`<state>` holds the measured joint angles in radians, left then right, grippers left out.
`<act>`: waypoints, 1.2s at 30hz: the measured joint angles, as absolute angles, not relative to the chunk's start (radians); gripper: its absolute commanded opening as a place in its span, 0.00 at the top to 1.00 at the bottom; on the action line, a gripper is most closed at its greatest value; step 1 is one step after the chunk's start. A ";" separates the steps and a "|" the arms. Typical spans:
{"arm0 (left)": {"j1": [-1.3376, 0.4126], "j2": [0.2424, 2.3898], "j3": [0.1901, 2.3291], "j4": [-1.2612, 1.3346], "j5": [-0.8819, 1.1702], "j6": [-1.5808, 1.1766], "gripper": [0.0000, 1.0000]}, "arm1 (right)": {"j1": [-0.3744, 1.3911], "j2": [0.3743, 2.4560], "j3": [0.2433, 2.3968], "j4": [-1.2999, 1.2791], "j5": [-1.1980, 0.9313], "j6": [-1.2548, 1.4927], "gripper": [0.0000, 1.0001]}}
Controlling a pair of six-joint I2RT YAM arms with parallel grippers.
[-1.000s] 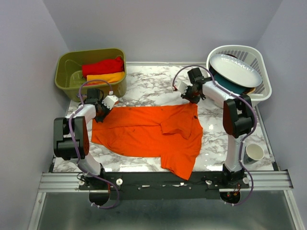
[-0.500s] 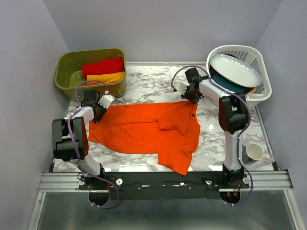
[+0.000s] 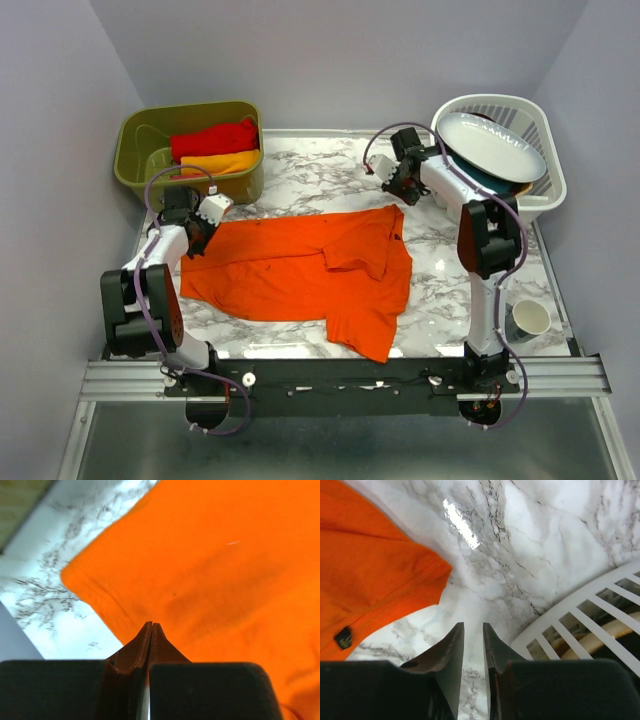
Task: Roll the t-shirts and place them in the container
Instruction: Fold the T-shirt at the center of the board.
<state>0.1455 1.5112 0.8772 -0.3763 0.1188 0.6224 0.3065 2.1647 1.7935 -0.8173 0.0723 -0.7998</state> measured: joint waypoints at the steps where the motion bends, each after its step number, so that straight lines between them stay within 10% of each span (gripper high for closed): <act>1: 0.146 1.482 0.886 -0.401 0.141 0.624 0.86 | 0.307 2.146 1.791 -0.821 0.051 -0.790 0.62; 12: 0.149 1.350 0.850 -0.536 0.288 0.670 0.81 | 0.347 1.943 1.691 -0.873 -0.118 -0.776 0.56; 36: 0.139 1.724 1.055 -0.524 0.252 0.663 0.75 | 0.365 2.327 1.936 -0.802 0.108 -1.053 0.67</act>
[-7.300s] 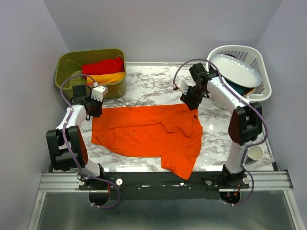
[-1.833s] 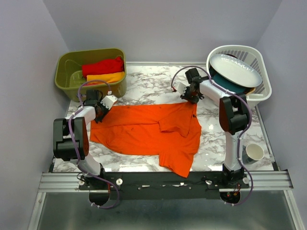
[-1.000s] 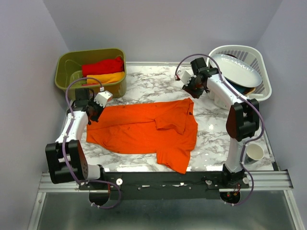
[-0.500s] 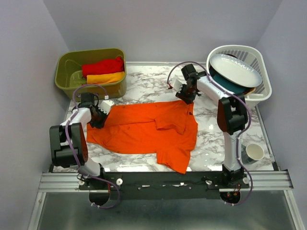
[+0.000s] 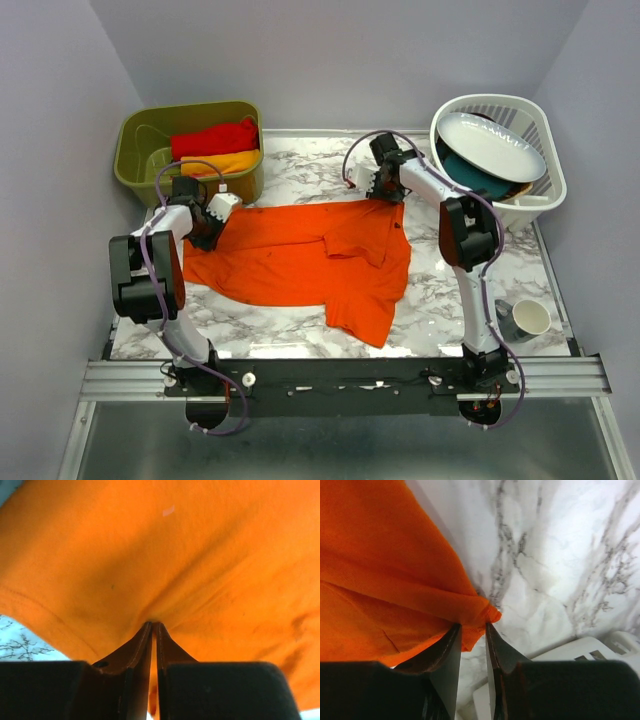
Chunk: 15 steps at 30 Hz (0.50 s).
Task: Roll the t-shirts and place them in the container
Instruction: Fold the T-shirt at the center of the board.
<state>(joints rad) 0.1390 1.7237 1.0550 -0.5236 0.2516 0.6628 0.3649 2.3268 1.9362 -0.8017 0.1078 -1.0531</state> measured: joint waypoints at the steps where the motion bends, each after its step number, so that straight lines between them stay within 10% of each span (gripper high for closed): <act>1: 0.137 1.726 1.064 -0.532 0.252 0.667 0.72 | 0.364 2.333 1.948 -0.801 0.115 -1.056 0.67; 8: 0.142 1.551 1.071 -0.691 0.266 0.754 0.51 | 0.353 2.312 1.963 -0.804 0.108 -1.002 0.57; 15: 0.177 1.377 1.047 -0.759 0.252 0.736 0.51 | 0.359 2.108 1.826 -0.815 0.030 -0.855 0.53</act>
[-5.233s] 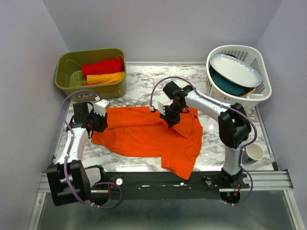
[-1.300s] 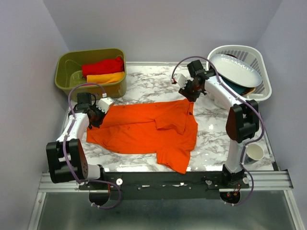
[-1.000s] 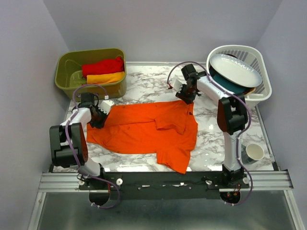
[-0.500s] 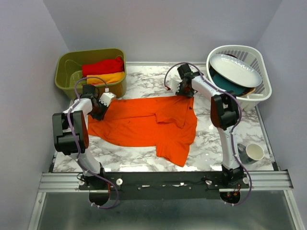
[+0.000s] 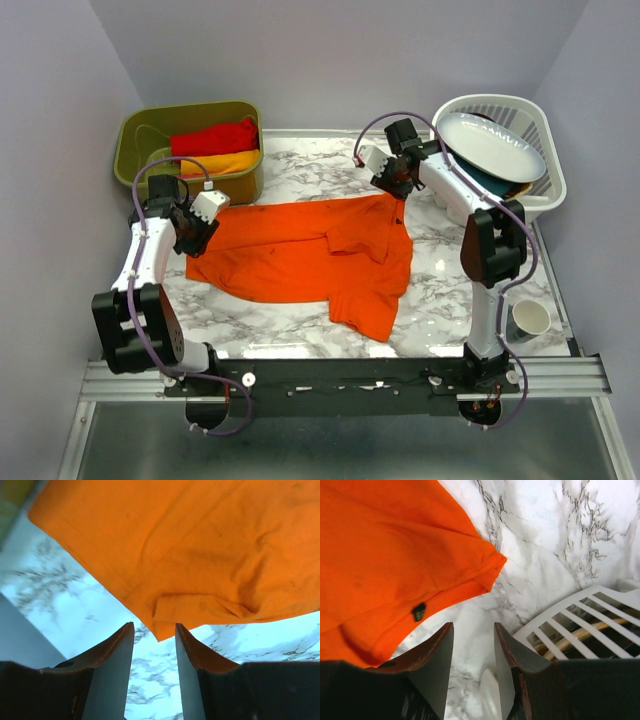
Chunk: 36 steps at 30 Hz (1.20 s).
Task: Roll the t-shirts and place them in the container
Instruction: Fold the T-shirt at the center of the board.
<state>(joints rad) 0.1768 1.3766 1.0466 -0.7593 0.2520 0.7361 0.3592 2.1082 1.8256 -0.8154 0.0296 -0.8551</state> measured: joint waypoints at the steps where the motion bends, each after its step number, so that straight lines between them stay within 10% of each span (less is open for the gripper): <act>1: 0.188 1.402 1.044 -0.765 0.252 0.714 0.51 | 0.361 2.080 1.814 -0.818 0.009 -0.823 0.53; 21: 0.263 1.639 1.105 -0.776 0.202 0.525 0.50 | 0.372 2.003 1.755 -0.889 -0.117 -0.665 0.52; 36: 0.263 1.652 1.074 -0.777 0.215 0.514 0.70 | 0.385 2.005 1.765 -0.892 -0.119 -0.665 0.52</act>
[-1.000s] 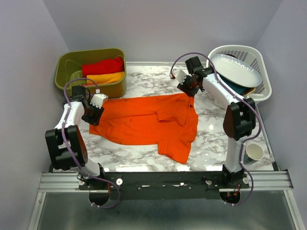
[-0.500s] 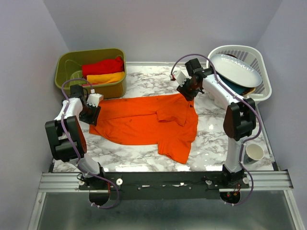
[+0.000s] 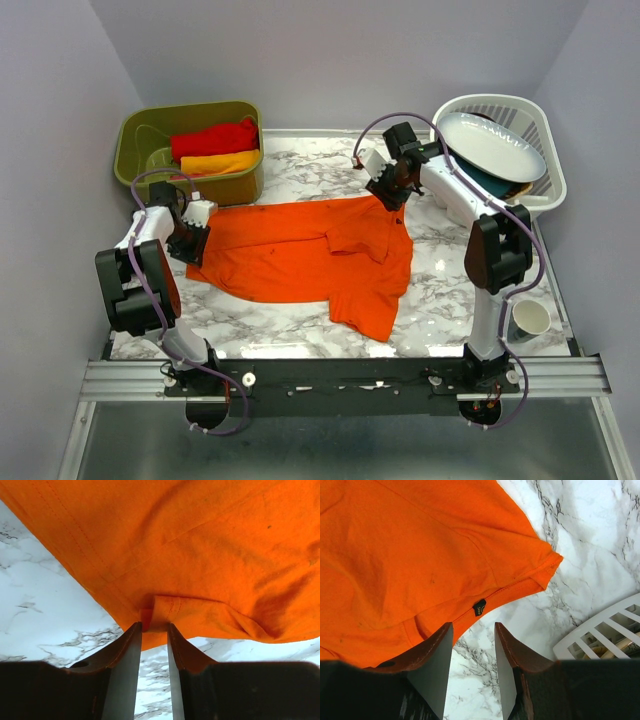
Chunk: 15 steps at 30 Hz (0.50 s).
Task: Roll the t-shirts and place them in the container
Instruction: Fold the T-shirt at the center of the board.
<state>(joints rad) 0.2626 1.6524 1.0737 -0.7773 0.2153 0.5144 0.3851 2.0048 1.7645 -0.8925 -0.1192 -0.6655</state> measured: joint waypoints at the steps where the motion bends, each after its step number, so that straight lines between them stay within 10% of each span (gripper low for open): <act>1: 0.263 1.653 1.073 -0.777 0.218 0.514 0.73 | 0.385 2.005 1.765 -0.892 -0.119 -0.665 0.52; 6: 0.263 1.659 1.073 -0.786 0.252 0.513 1.00 | 0.385 2.006 1.765 -0.893 -0.119 -0.666 0.53; 15: 0.263 1.600 1.073 -0.896 0.274 0.543 1.00 | 0.385 1.987 1.731 -0.892 -0.134 -0.684 0.53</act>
<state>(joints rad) 0.2626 1.6005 1.0725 -0.8963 0.2737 0.5434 0.3851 1.9865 1.7306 -0.8917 -0.1337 -0.6842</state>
